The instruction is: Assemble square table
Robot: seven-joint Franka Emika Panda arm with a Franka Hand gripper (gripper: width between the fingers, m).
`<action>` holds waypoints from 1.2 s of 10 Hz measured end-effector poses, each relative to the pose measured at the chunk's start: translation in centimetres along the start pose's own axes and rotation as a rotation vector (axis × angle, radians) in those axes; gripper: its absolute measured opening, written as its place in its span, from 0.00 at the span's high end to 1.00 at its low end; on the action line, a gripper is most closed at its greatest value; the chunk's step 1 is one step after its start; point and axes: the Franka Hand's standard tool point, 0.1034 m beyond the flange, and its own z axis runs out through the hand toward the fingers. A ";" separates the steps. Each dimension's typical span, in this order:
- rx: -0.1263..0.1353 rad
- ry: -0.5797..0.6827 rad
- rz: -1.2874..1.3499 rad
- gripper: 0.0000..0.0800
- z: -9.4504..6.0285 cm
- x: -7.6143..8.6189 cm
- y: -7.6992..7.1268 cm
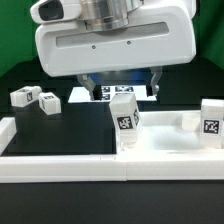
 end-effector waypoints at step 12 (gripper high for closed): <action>-0.009 0.071 0.390 0.64 1.0 1.6 -0.6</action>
Offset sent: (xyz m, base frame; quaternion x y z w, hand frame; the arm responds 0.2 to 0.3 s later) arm 0.0241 0.0113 -0.0038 -0.0224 0.0318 0.0350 0.9986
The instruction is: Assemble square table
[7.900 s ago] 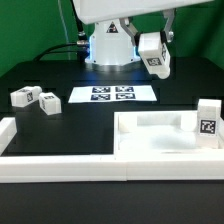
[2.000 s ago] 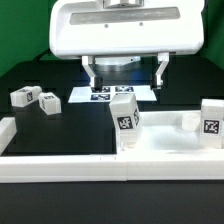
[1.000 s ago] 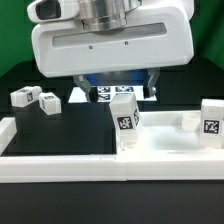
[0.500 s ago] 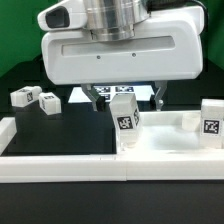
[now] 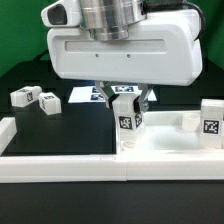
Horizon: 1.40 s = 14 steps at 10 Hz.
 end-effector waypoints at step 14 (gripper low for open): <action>0.081 0.110 0.954 0.39 0.5 -1.2 -1.3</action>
Offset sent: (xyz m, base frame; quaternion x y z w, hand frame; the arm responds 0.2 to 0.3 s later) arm -0.0068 0.0169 -0.0214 0.0422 0.0324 0.3677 0.9284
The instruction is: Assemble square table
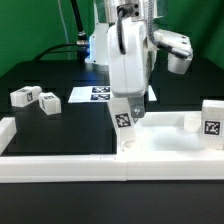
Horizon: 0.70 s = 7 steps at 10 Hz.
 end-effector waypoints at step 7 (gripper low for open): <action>-0.004 0.028 -0.537 0.19 0.3 -1.0 0.4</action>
Offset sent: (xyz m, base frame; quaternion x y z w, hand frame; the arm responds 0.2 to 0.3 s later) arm 0.0000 0.0000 0.0000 0.0000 0.0000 -0.1296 0.9916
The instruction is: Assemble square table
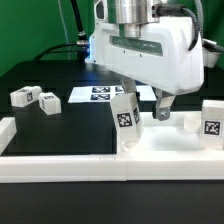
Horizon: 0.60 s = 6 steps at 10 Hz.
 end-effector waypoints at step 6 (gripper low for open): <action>0.004 0.021 -0.534 0.19 0.4 2.2 1.7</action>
Offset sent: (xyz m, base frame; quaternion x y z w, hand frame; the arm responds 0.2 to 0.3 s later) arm -0.0091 -0.0160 -0.0048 0.0219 0.0082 -0.1468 0.9889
